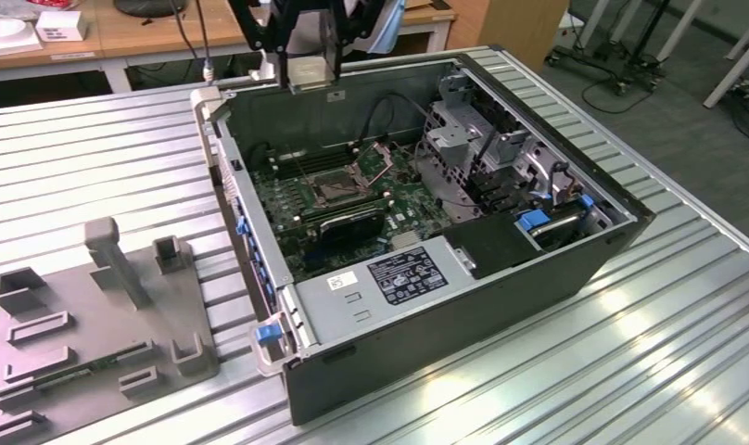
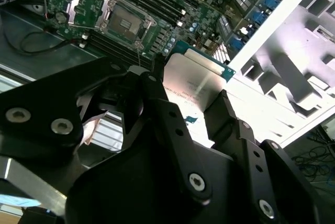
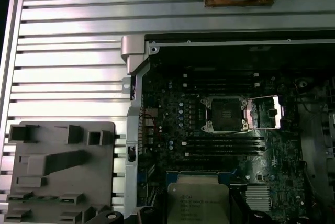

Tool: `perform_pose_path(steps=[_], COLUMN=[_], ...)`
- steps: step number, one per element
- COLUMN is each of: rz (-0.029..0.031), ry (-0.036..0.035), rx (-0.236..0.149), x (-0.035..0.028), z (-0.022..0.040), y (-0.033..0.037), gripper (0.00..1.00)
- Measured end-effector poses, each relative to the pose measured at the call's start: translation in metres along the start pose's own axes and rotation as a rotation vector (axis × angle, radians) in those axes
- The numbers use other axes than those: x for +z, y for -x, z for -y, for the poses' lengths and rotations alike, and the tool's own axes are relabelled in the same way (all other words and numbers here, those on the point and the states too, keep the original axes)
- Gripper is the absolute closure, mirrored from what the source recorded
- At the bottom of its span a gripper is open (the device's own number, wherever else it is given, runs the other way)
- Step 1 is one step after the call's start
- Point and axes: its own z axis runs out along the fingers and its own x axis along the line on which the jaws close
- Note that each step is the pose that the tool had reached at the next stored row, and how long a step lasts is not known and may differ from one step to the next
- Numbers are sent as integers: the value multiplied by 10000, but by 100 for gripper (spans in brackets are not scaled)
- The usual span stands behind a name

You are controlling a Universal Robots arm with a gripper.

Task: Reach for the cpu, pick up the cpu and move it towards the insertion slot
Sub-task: 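Pick up the cpu and move it towards the insertion slot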

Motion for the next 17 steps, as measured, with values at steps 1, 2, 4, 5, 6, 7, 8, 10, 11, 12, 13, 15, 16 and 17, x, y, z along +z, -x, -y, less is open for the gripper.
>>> perform_pose_path(steps=[1,2,4,5,6,7,8,10,11,12,13,15,16,17], rz=[0,0,0,0,1,0,1,2,2,2,2,2,3,3], ry=[-1,0,-1,0,0,0,0,0,0,0,0,0,1,0], rx=[0,0,0,0,0,-1,-1,-1,-1,0,0,0,0,0], x=[1,2,3,4,5,6,7,9,9,10,11,12,13,13], z=[0,-1,-1,-1,-1,-2,-2,-2,-3,-3,-3,-3,-3,-3], y=[16,32,66,82,100,117,132,160,174,188,202,228,241,254], gripper=[45,45,45,45,45,45,45,45,45,45,45,45,45,45])
